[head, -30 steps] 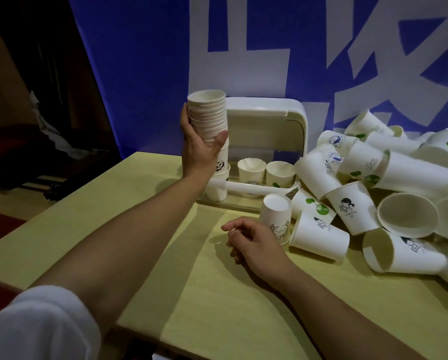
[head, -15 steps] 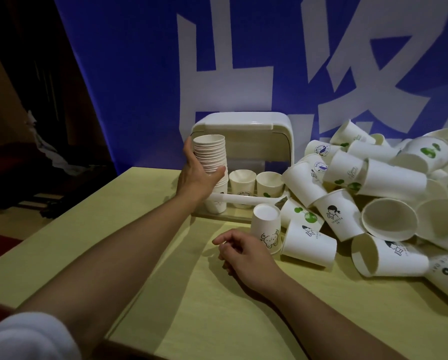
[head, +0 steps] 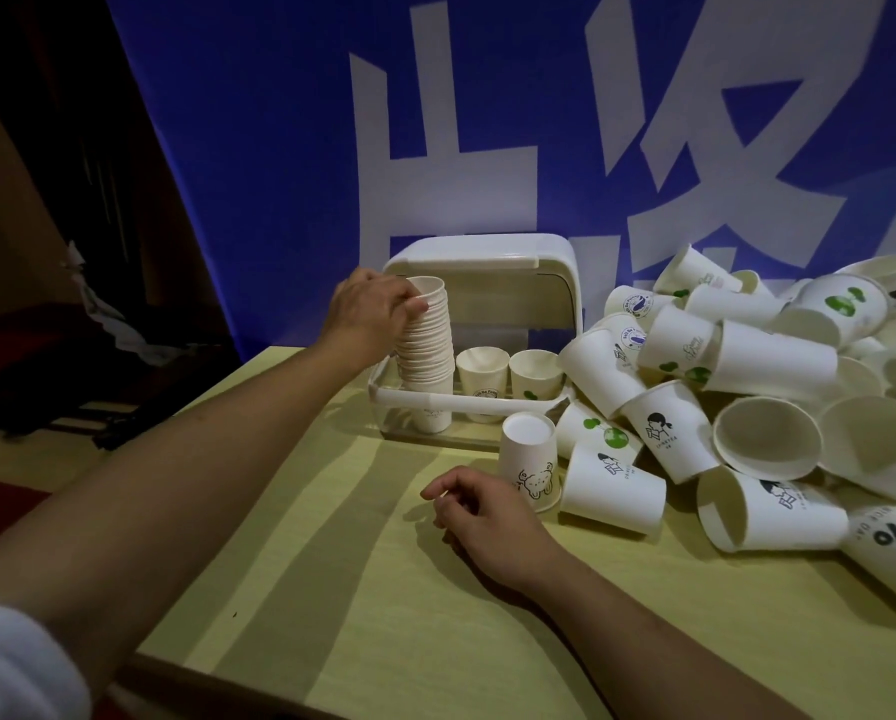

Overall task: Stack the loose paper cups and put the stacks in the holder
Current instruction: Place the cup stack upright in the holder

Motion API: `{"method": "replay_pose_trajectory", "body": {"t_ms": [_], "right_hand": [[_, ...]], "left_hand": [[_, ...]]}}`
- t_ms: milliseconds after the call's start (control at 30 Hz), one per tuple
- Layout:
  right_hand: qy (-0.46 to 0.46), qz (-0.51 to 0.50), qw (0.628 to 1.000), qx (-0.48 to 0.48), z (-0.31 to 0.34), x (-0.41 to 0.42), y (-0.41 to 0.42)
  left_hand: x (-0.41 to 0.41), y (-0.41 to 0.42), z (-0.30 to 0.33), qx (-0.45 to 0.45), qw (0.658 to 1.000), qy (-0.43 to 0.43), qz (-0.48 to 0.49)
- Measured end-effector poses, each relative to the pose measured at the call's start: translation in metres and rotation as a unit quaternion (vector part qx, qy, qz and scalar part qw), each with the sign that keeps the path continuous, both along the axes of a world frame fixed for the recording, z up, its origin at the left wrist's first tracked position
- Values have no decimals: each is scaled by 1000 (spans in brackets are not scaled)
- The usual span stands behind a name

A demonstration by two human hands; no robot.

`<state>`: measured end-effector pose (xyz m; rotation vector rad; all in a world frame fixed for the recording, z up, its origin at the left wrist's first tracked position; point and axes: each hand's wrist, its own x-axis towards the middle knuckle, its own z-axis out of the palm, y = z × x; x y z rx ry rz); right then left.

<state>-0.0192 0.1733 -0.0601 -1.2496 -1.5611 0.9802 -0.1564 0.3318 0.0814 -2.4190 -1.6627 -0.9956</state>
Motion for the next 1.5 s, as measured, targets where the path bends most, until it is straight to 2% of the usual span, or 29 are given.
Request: {"method": "replay_pose_trajectory", "body": {"t_ms": [200, 267, 367, 467, 567, 700, 900, 1000, 1067, 1133, 1200, 1233, 1300, 1367, 1433, 1500], "right_hand": [[-11, 1, 1000, 6, -3, 0, 1], [-15, 1, 1000, 7, -3, 0, 1], [-15, 1, 1000, 8, -3, 0, 2], [-15, 1, 1000, 10, -4, -1, 3], [-19, 6, 1000, 16, -5, -1, 4], [-36, 1, 999, 19, -7, -1, 5], [-47, 3, 998, 28, -8, 0, 6], [-52, 5, 998, 41, -8, 0, 7], [-53, 6, 998, 41, -9, 0, 8], [-54, 3, 998, 39, -10, 0, 8], [-49, 3, 998, 35, -10, 0, 8], [-46, 5, 998, 31, -10, 0, 7], [-45, 9, 999, 26, -10, 0, 6], [-40, 8, 999, 19, -8, 0, 5], [-35, 6, 999, 12, -7, 0, 4], [-31, 7, 999, 10, -6, 0, 3]], "left_hand": [[-5, 0, 20, 37, 999, 8, -20], [-7, 1, 27, 100, 993, -46, -34], [-1, -6, 38, 211, 965, -151, -48], [18, -20, 36, 239, 951, -172, -92], [36, -33, 11, 260, 947, -130, -139], [55, -32, -24, 296, 948, -32, -115], [77, -24, -47, 228, 971, 12, -71], [82, -26, -51, 117, 990, 78, -26], [84, -23, -54, 33, 989, 144, -6], [83, -21, -57, -7, 985, 170, 3], [80, -20, -62, 18, 983, 183, -4], [77, -20, -65, 67, 980, 186, -5], [69, -21, -64, 173, 975, 135, 26], [59, -17, -55, 233, 967, 53, 85], [48, -17, -41, 175, 977, 12, 119], [41, -17, -29, 102, 985, 19, 137]]}}
